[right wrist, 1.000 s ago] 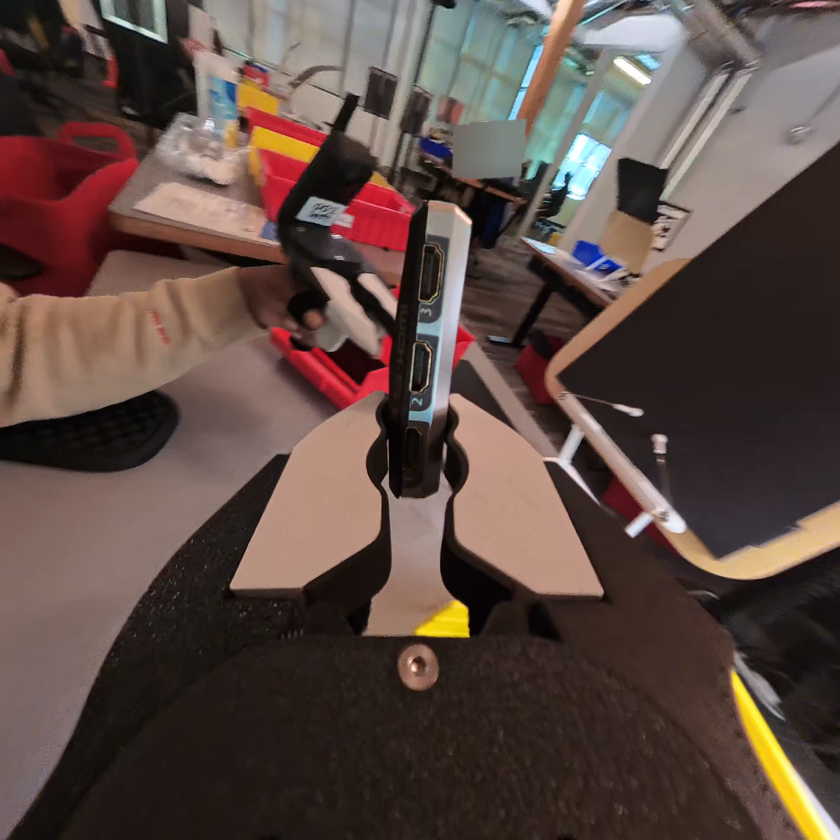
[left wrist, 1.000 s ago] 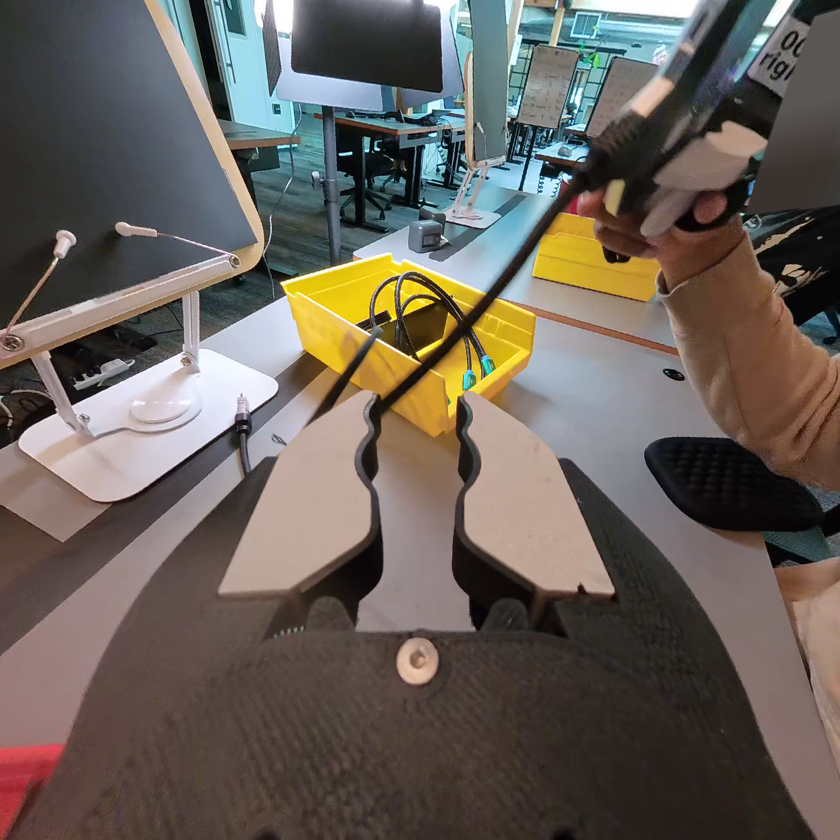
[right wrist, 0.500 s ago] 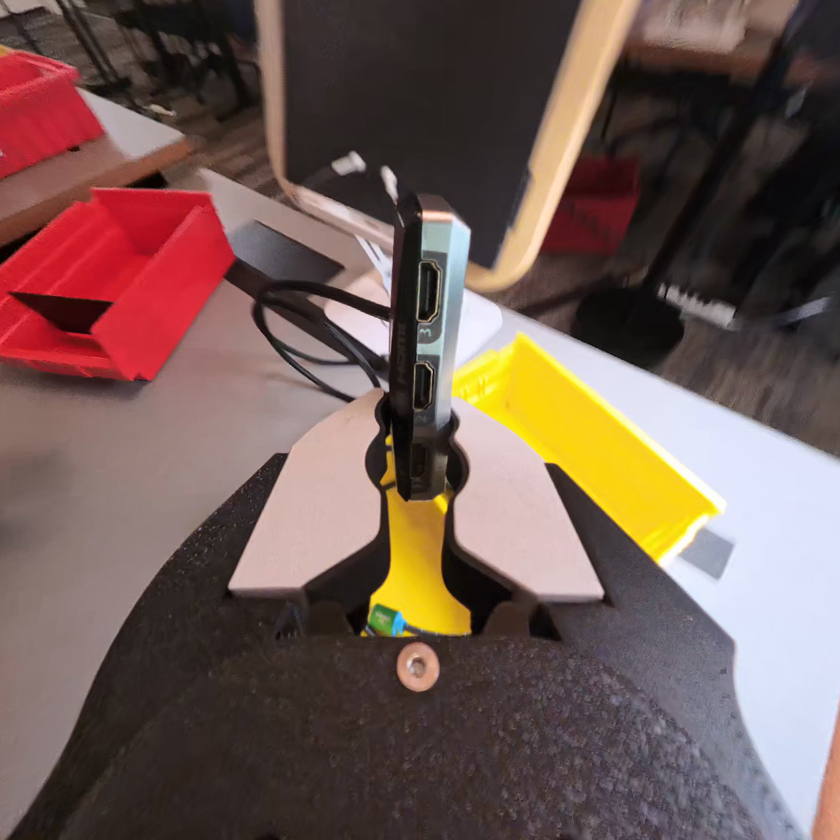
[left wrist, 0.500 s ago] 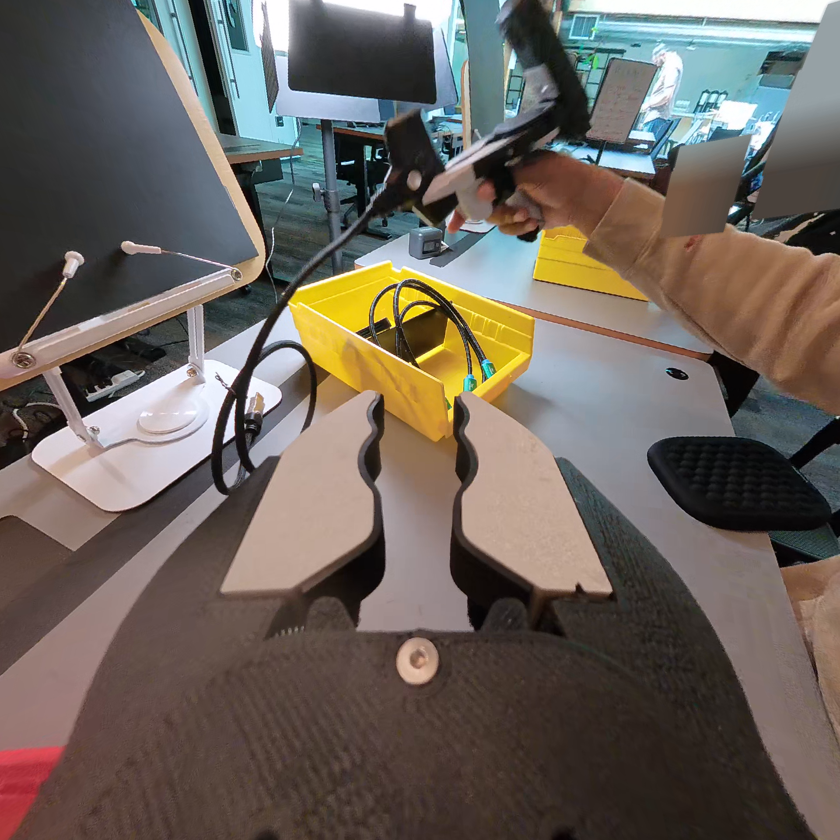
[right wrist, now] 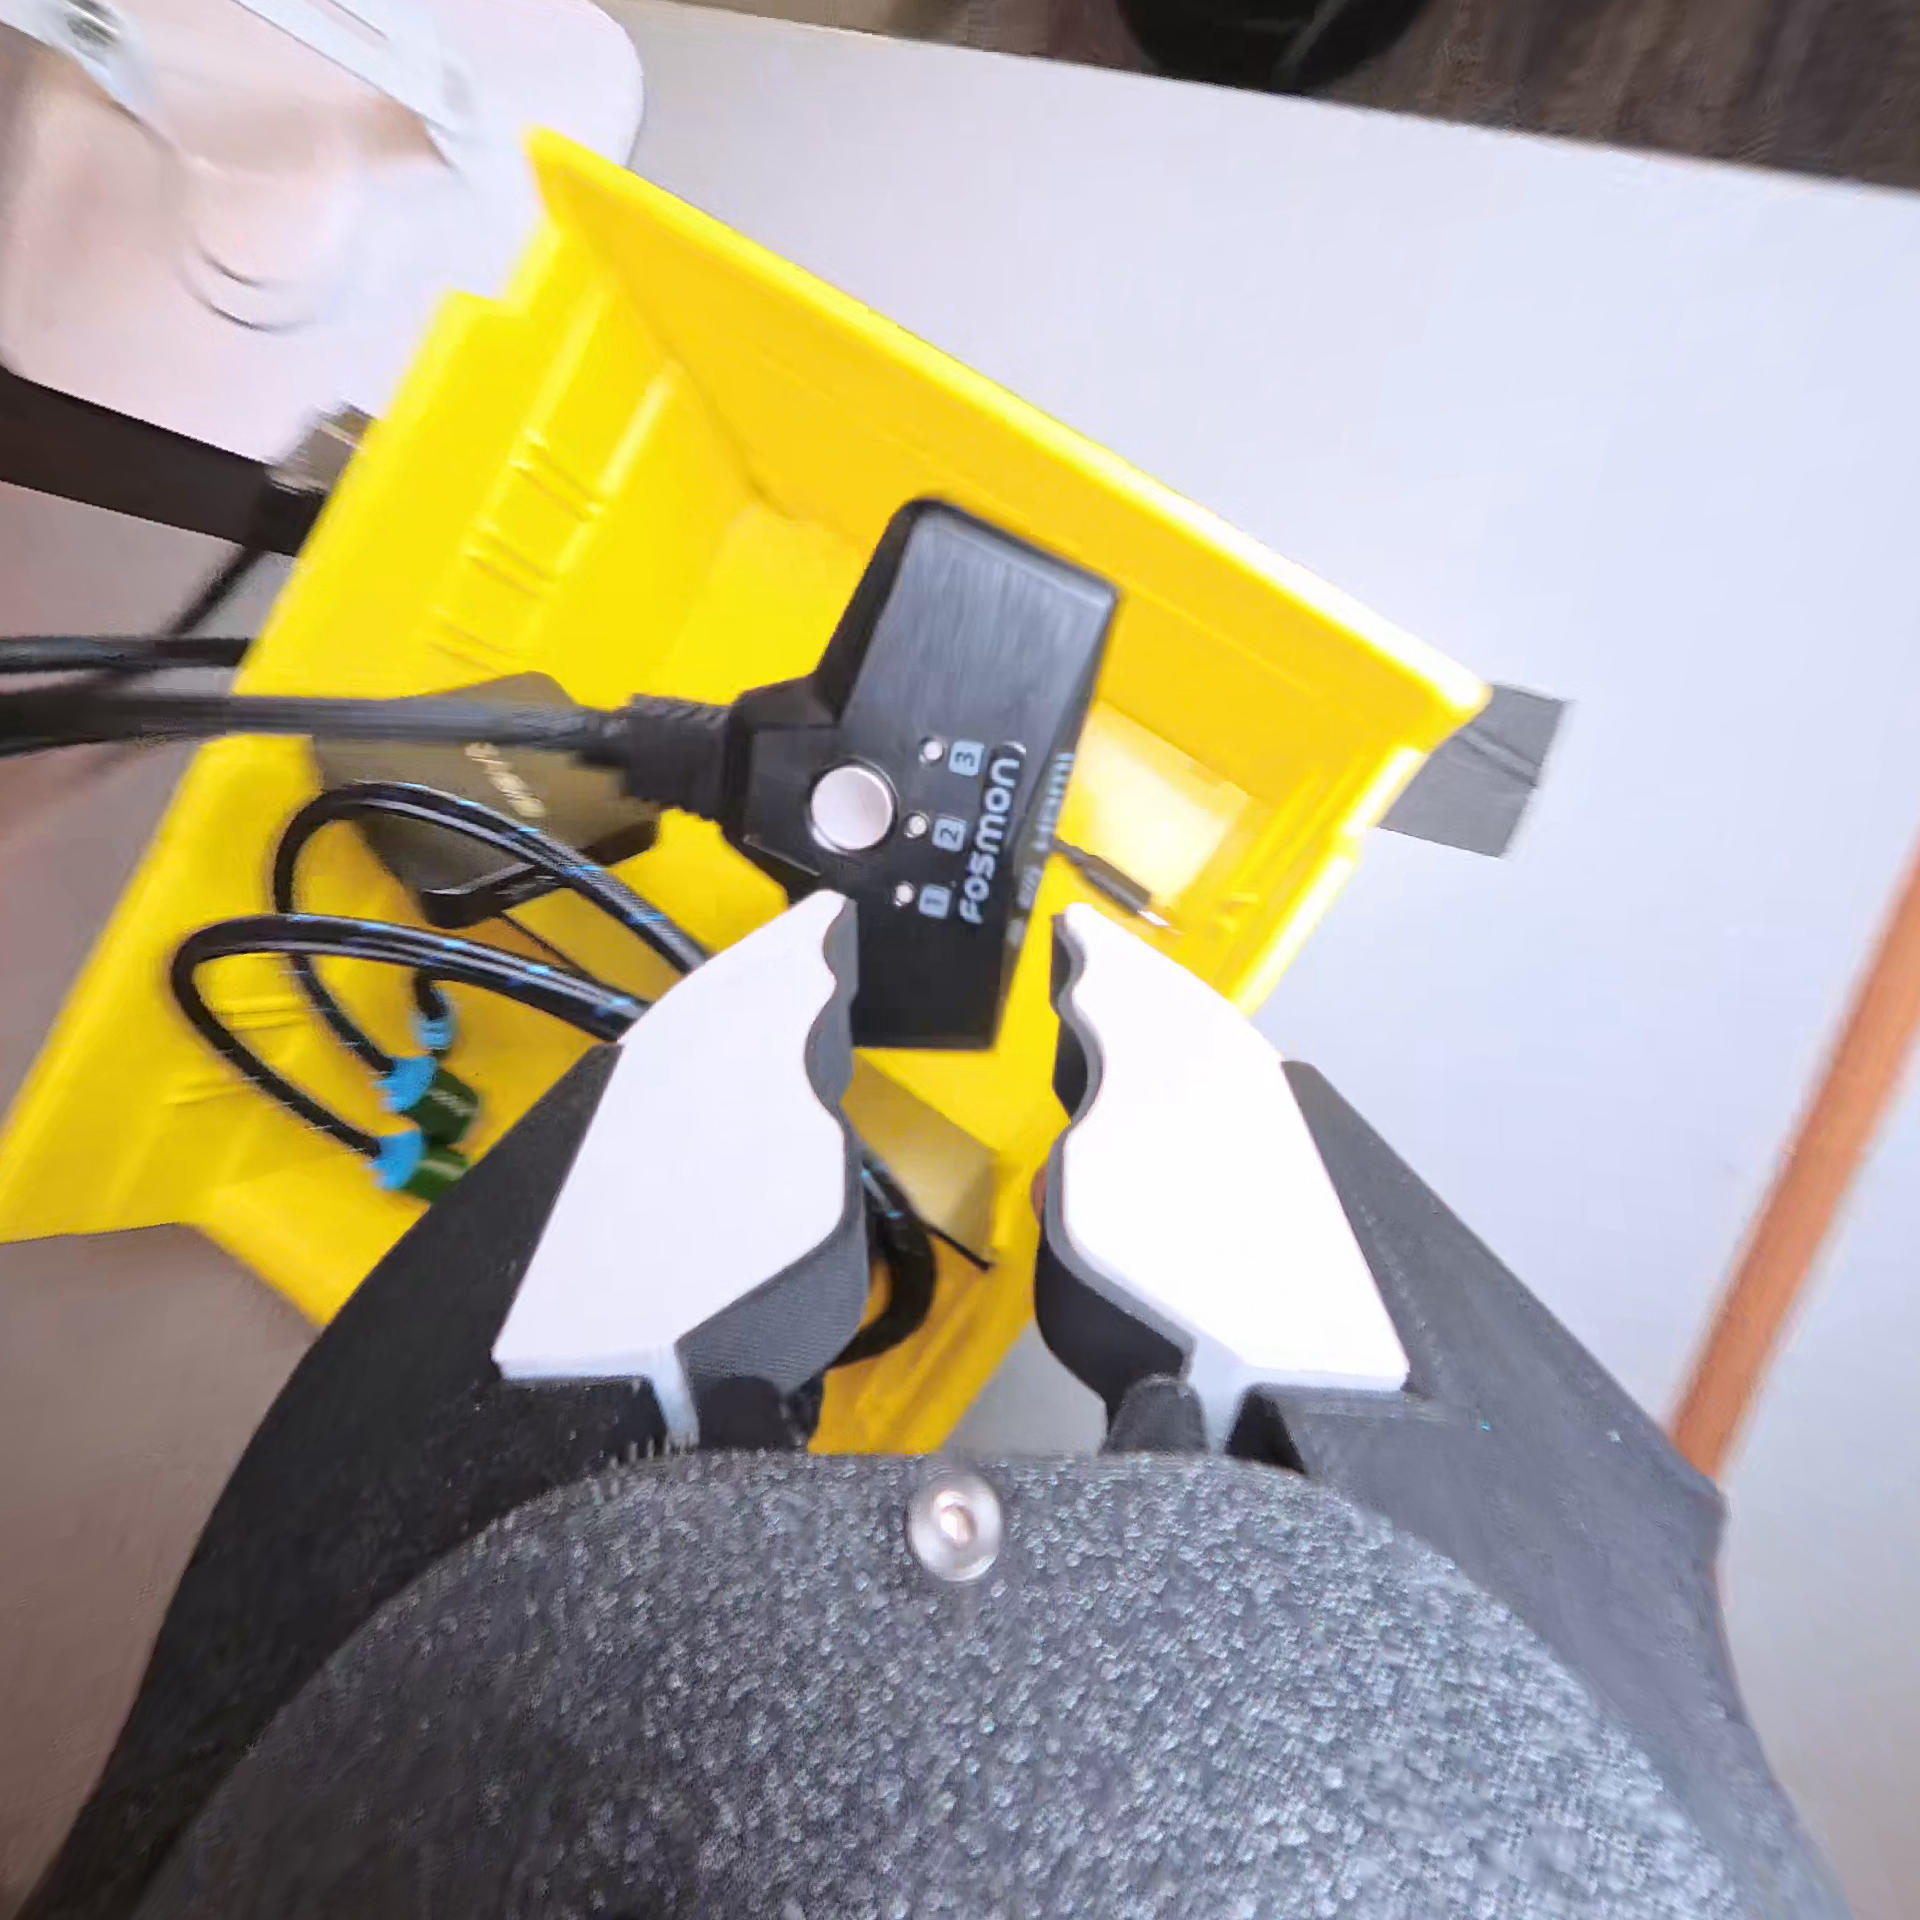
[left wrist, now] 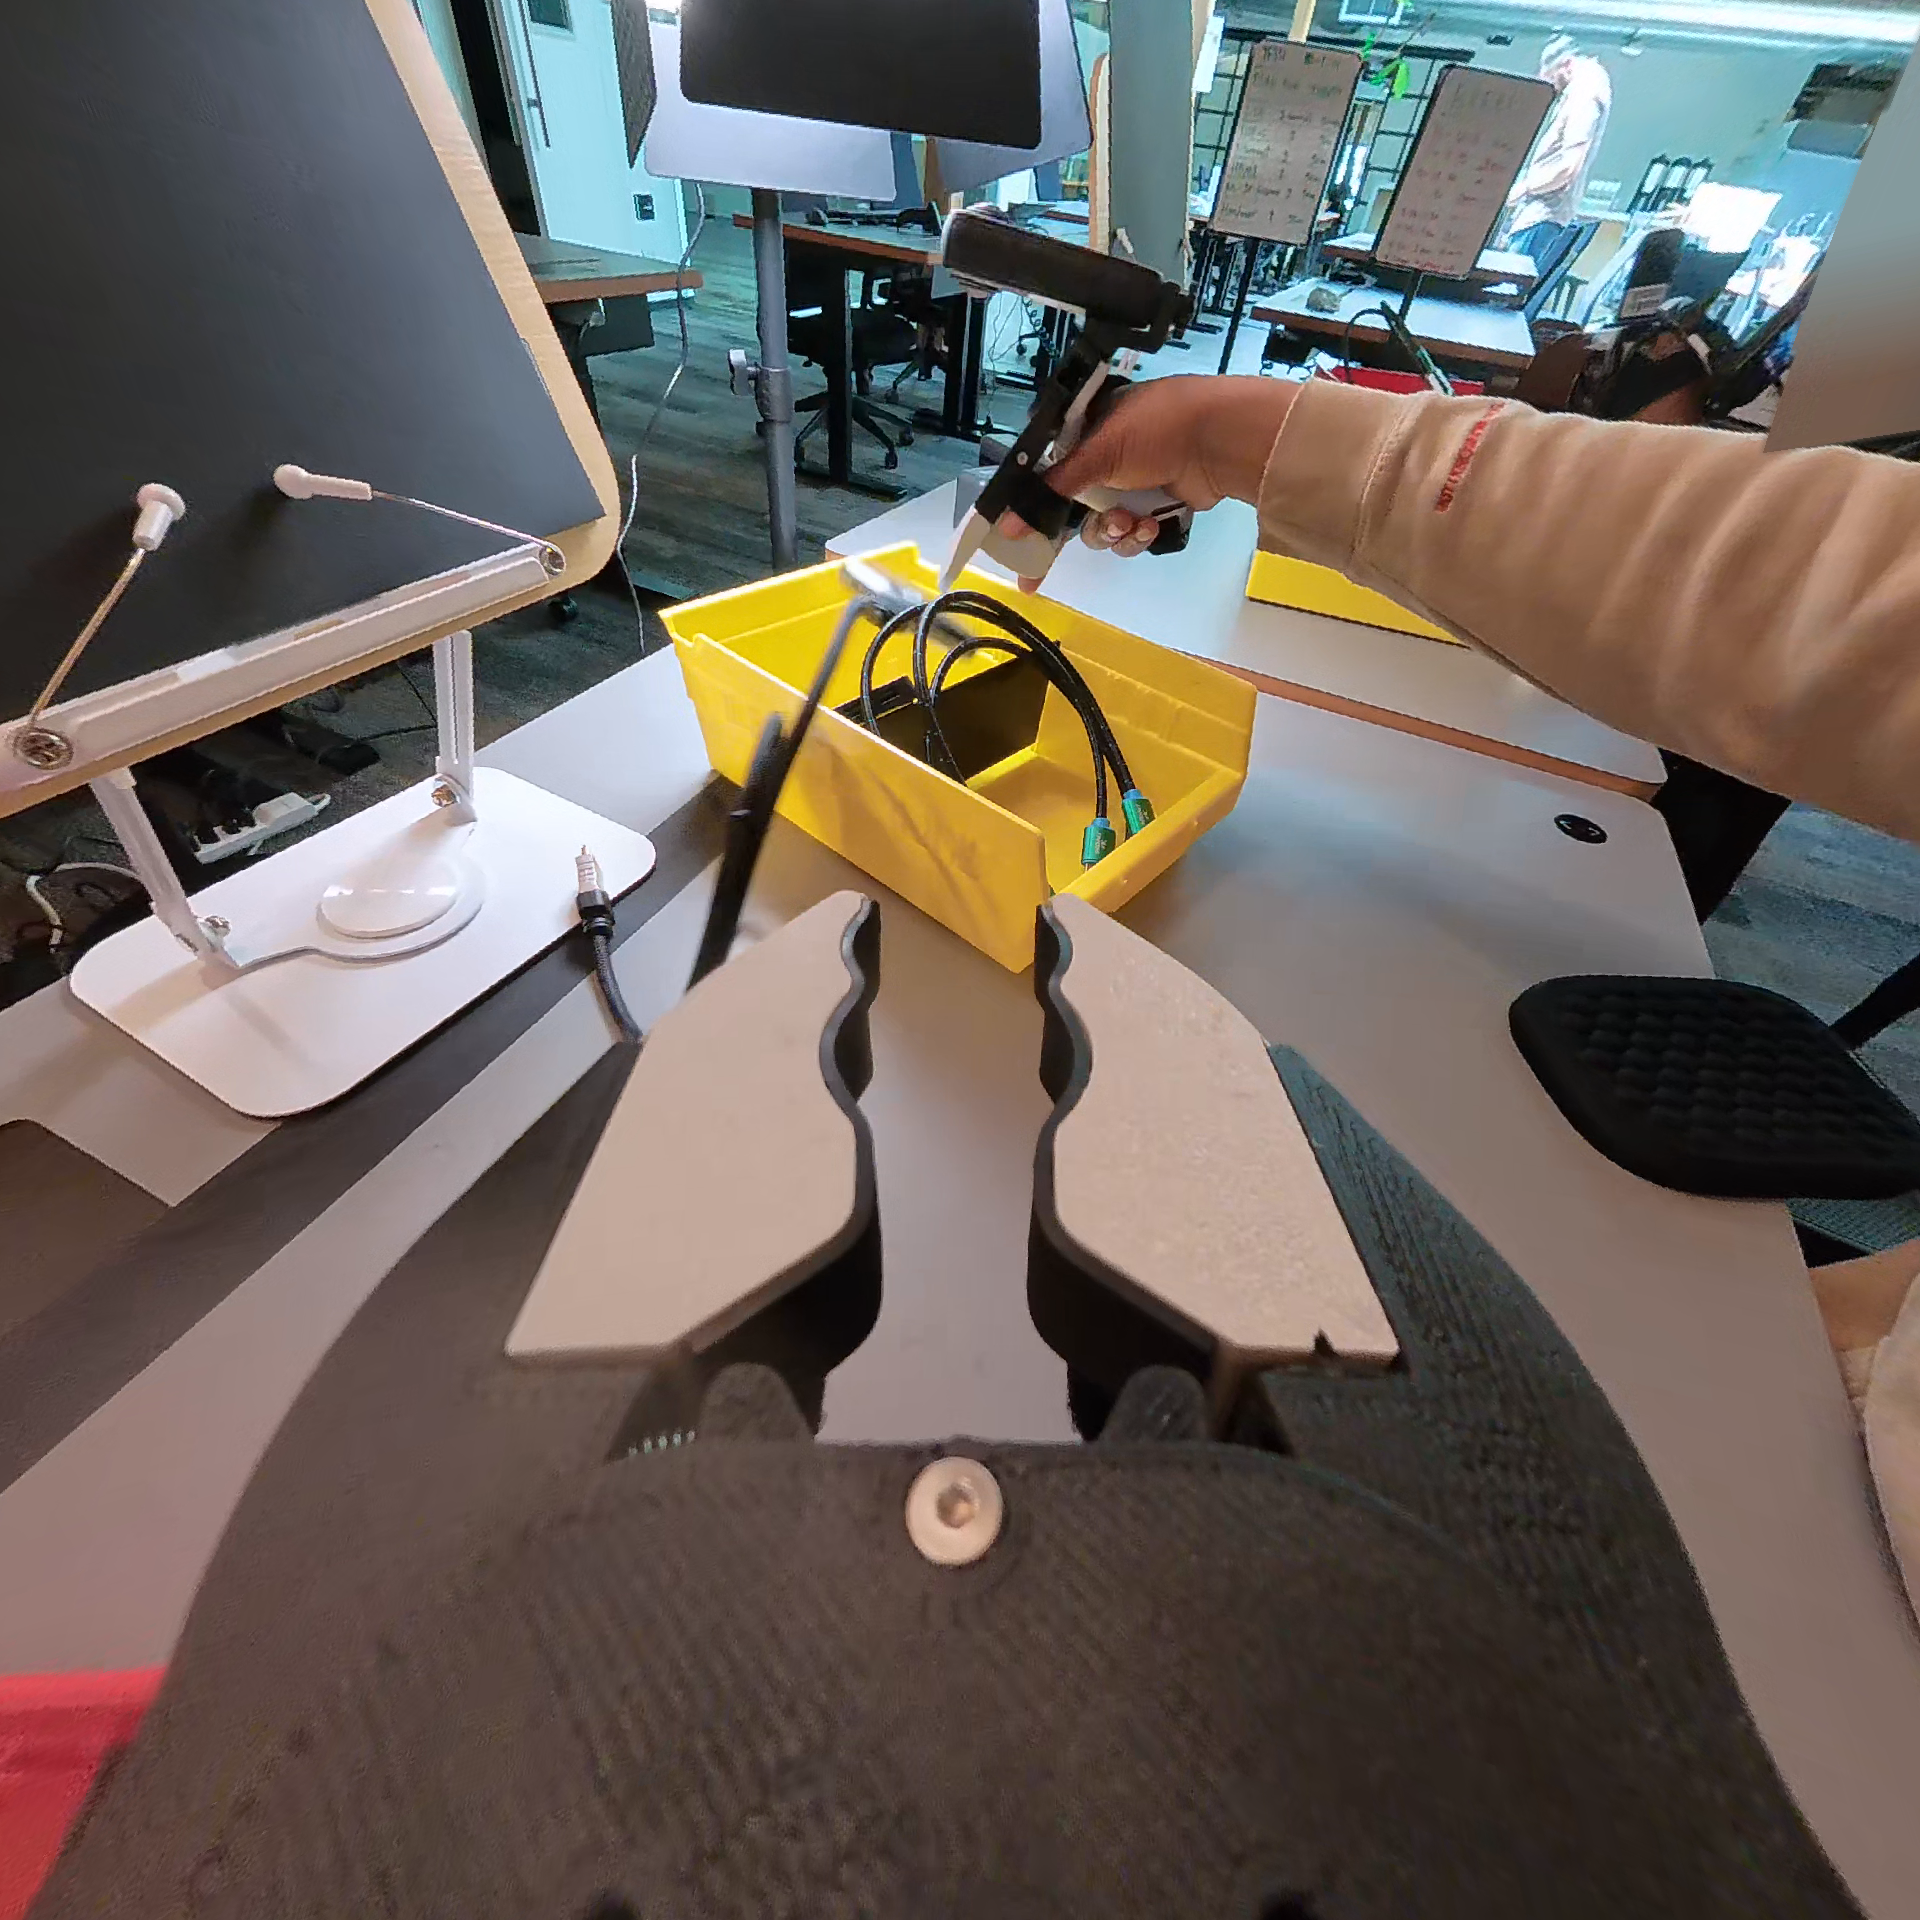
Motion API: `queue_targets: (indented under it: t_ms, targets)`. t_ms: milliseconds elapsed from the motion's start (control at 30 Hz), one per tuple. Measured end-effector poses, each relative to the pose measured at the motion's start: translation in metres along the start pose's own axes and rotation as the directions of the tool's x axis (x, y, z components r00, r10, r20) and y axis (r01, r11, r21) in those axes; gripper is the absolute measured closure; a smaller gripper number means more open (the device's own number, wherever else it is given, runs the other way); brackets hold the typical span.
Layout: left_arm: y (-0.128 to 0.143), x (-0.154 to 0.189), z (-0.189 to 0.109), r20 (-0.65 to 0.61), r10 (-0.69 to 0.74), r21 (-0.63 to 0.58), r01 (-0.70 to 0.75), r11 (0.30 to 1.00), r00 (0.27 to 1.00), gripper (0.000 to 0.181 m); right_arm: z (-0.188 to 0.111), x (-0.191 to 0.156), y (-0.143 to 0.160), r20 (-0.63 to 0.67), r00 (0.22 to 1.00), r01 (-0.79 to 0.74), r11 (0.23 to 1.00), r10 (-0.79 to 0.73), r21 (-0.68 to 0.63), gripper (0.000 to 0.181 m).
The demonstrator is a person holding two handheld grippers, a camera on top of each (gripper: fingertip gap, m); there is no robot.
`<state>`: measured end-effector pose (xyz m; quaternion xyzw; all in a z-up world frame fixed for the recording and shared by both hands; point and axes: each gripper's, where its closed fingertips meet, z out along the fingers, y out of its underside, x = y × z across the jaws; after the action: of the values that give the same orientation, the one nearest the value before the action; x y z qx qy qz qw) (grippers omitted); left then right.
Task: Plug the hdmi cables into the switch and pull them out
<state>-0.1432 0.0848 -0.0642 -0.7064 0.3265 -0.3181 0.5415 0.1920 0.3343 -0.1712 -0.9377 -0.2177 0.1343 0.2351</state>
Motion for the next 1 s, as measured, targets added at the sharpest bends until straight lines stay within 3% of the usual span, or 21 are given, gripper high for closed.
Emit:
queue_targets:
  t_ms: [167,267,333,433,500,567,633,667,700,767,867,1000]
  targets:
    - [-0.001,-0.001,-0.001,-0.001,-0.009,0.01,0.009,1.0,1.0,0.153,-0.027,0.006,-0.018,-0.197,0.963,0.207,0.974,-0.185,0.094,0.14]
    - [0.0,0.0,0.001,-0.004,-0.005,0.004,0.005,1.0,1.0,0.153,-0.053,-0.067,-0.042,-0.179,0.855,0.517,0.822,-0.486,0.239,0.137]
    - [0.0,0.0,0.002,-0.007,-0.006,0.002,0.006,1.0,1.0,0.153,-0.062,-0.128,-0.037,-0.179,0.698,0.714,0.656,-0.693,0.243,0.133]
    - [0.001,0.002,0.003,-0.005,-0.001,-0.005,0.001,1.0,1.0,0.153,-0.052,-0.196,-0.014,-0.218,0.349,0.937,0.341,-0.911,0.076,0.128]
    - [0.0,0.003,0.002,-0.005,0.004,-0.007,-0.004,1.0,1.0,0.152,-0.032,-0.228,0.004,-0.203,0.133,0.987,0.148,-0.97,-0.059,0.124]
    - [-0.001,0.004,0.0,0.0,0.013,-0.007,-0.013,1.0,1.0,0.152,-0.003,-0.249,0.019,-0.162,-0.035,0.984,-0.006,-0.986,-0.179,0.121]
    - [-0.004,0.004,-0.003,0.01,0.026,-0.002,-0.026,1.0,1.0,0.152,0.029,-0.254,0.028,-0.118,-0.155,0.95,-0.115,-0.981,-0.291,0.12]
    - [-0.005,0.004,-0.005,0.013,0.03,0.003,-0.03,1.0,0.999,0.152,0.043,-0.253,0.03,-0.095,-0.193,0.931,-0.152,-0.977,-0.333,0.128]
    - [-0.007,0.004,-0.007,0.015,0.034,0.007,-0.034,0.999,0.999,0.152,0.052,-0.25,0.032,-0.063,-0.21,0.916,-0.174,-0.976,-0.361,0.147]
    - [-0.01,0.004,-0.01,0.02,0.042,0.015,-0.042,0.999,0.999,0.152,0.051,-0.251,0.025,-0.056,-0.179,0.932,-0.151,-0.982,-0.33,0.163]
    - [-0.013,0.001,-0.014,0.021,0.041,0.032,-0.041,0.999,0.999,0.152,0.007,-0.257,-0.007,-0.106,0.037,0.983,0.056,-0.994,-0.174,0.164]
    - [-0.013,0.0,-0.015,0.017,0.029,0.035,-0.029,0.999,0.999,0.152,-0.066,-0.224,-0.048,-0.203,0.205,0.969,0.227,-0.957,-0.093,0.165]
